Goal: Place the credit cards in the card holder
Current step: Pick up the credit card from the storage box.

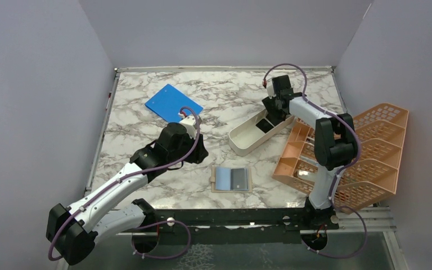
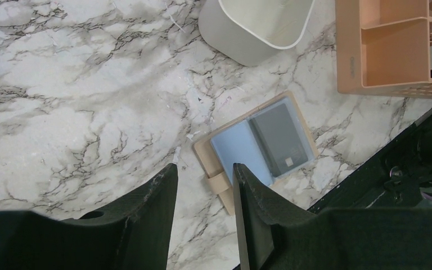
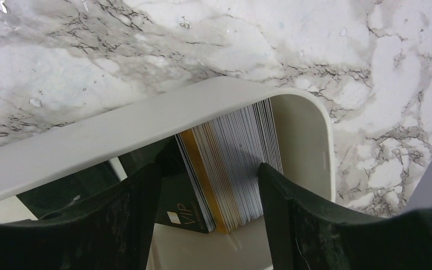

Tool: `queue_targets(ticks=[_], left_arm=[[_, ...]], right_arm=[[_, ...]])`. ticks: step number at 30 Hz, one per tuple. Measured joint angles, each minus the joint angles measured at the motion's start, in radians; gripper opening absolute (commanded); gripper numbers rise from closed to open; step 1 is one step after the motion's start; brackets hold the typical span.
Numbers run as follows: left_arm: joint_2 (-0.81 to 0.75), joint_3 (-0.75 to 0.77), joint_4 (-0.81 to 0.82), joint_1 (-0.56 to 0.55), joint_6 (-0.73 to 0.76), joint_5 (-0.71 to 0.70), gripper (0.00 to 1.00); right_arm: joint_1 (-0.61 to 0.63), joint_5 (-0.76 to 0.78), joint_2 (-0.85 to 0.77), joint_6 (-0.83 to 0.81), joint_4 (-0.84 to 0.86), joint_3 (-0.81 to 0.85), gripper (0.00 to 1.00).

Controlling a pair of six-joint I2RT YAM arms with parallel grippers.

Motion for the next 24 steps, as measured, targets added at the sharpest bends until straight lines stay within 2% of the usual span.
queue_targets(ticks=[15, 24], left_arm=[[0.003, 0.000, -0.002, 0.000, -0.004, -0.005, 0.44], [0.003, 0.000, -0.002, 0.000, -0.005, -0.005, 0.44]], right_arm=[[0.001, 0.018, -0.018, 0.009, 0.054, -0.020, 0.31], [0.000, 0.018, -0.033, 0.019, 0.056, -0.023, 0.21]])
